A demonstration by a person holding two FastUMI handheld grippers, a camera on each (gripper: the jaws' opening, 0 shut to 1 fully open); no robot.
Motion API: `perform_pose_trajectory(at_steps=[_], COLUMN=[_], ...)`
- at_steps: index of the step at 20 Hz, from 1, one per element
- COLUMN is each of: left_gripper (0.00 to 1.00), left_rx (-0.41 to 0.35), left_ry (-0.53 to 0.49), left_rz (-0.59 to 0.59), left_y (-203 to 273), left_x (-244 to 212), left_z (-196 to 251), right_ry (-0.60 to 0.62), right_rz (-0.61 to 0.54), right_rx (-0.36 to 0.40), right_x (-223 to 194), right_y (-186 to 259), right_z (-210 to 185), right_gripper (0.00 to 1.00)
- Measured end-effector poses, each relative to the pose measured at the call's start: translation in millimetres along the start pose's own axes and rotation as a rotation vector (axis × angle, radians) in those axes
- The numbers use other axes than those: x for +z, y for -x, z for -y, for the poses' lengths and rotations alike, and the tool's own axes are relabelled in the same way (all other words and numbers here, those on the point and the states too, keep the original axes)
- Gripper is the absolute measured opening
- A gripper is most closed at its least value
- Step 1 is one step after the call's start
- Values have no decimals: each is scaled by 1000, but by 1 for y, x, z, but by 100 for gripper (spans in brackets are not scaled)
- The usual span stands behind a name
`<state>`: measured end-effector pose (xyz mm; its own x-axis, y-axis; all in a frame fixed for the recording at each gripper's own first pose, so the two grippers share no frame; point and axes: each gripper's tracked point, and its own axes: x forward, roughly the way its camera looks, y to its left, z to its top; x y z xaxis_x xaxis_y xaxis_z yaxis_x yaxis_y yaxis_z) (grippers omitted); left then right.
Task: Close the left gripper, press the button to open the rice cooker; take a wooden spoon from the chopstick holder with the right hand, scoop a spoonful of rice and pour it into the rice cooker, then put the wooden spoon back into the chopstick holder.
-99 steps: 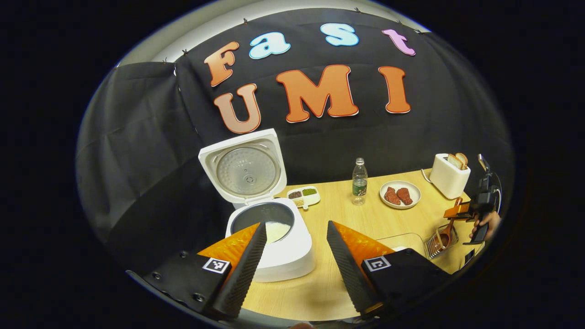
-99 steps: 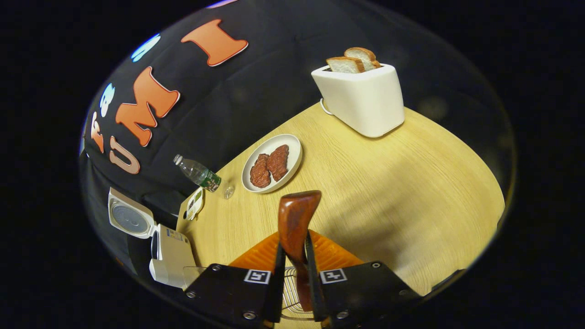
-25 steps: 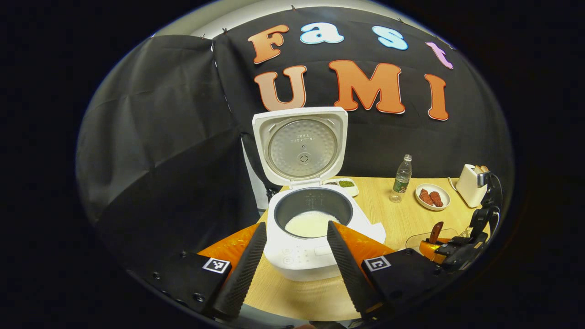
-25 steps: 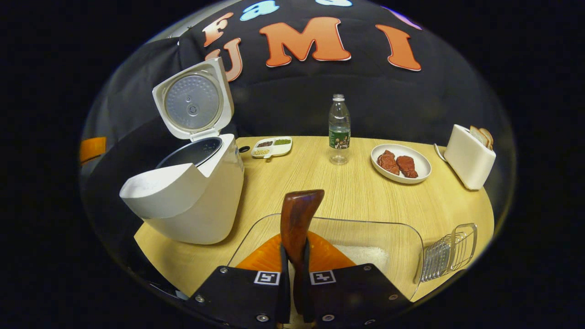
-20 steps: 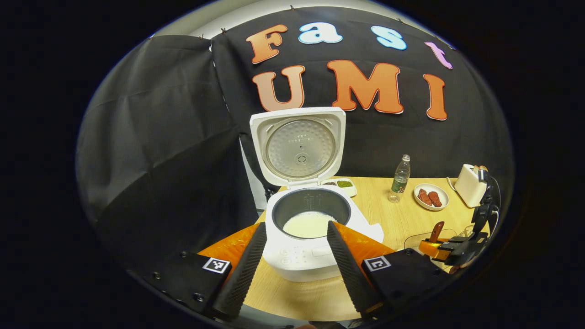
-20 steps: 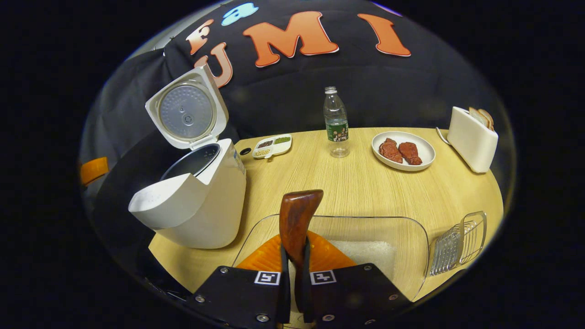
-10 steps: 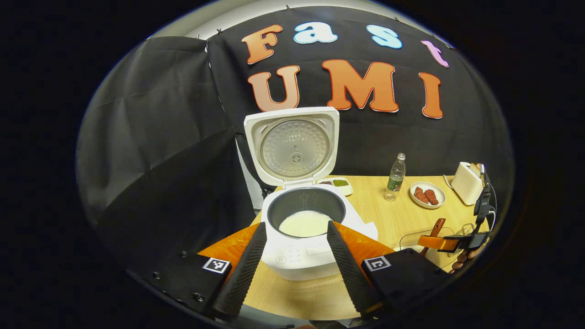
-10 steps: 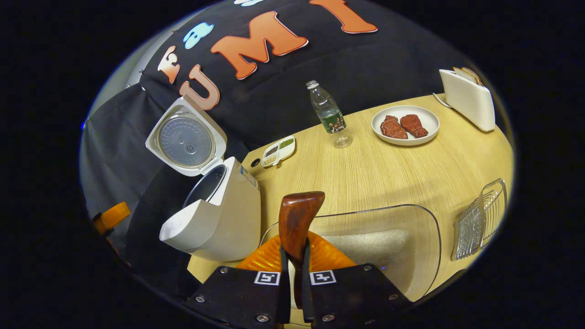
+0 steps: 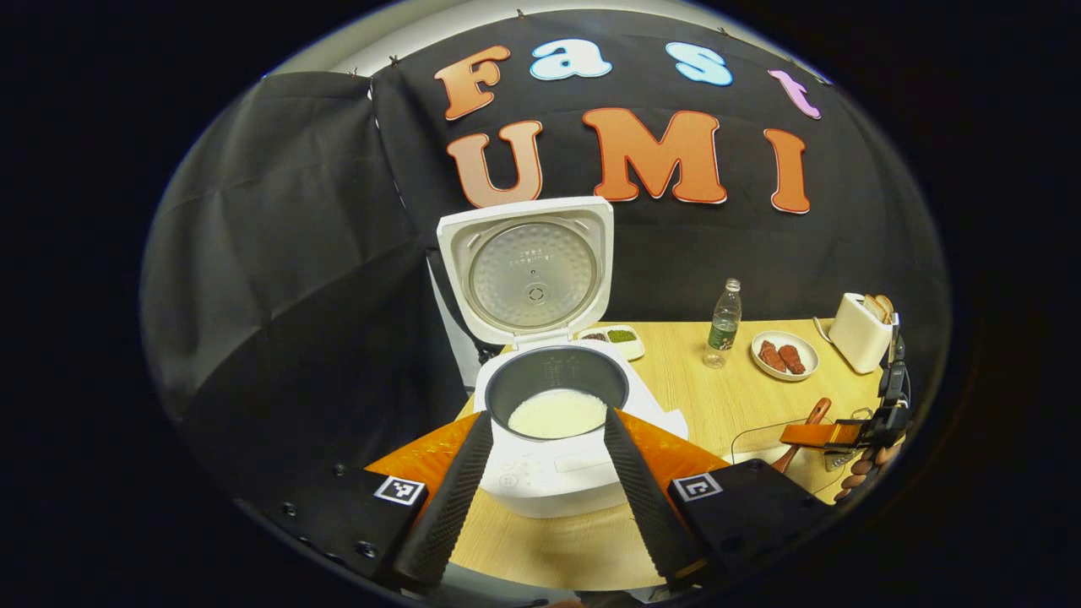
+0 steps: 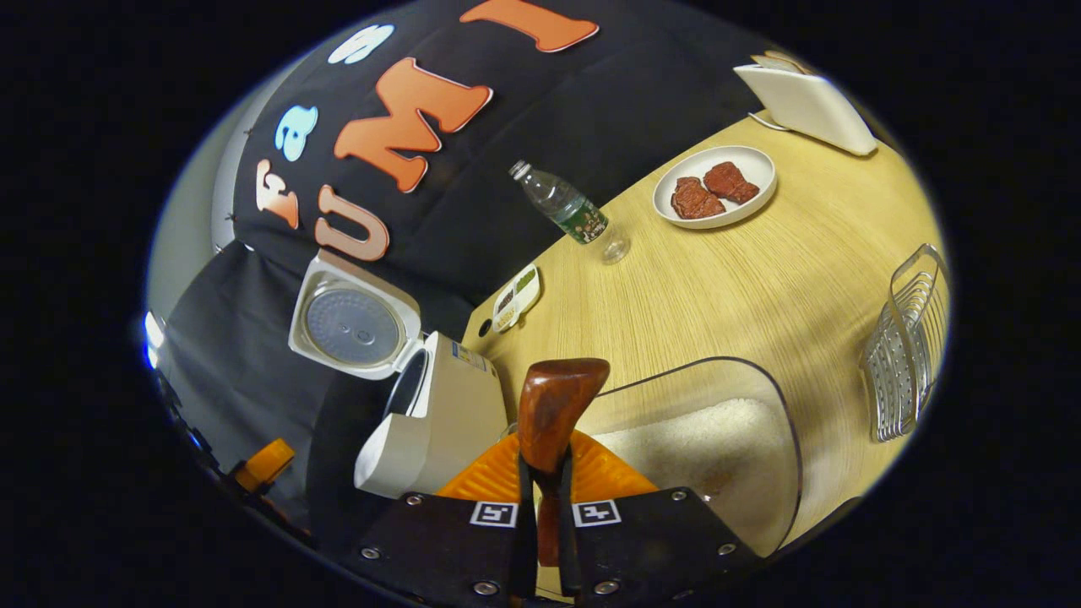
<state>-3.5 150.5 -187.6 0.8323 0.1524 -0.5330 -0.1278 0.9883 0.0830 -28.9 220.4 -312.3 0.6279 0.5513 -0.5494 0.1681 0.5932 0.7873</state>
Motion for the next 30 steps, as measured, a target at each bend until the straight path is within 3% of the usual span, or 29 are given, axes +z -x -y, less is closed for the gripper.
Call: perform_pose_trajectory(at_steps=[7, 14, 24, 30], left_gripper=[92, 91, 91, 91], left_rx=[-8, -1, 62, 125], left_ry=[-18, -5, 84, 151], left_rz=[13, 31, 48, 39], left_y=[0, 0, 5, 5], left_x=[9, 14, 4, -14], left_z=[9, 5, -44, -89], right_ry=[-149, -366, -530, -490], right_rz=[102, 165, 174, 146], right_rx=[30, 176, 372, 356], right_x=[42, 77, 123, 128], right_y=[21, 37, 28, -17], right_z=[17, -11, -113, -176], right_gripper=[10, 9, 9, 9])
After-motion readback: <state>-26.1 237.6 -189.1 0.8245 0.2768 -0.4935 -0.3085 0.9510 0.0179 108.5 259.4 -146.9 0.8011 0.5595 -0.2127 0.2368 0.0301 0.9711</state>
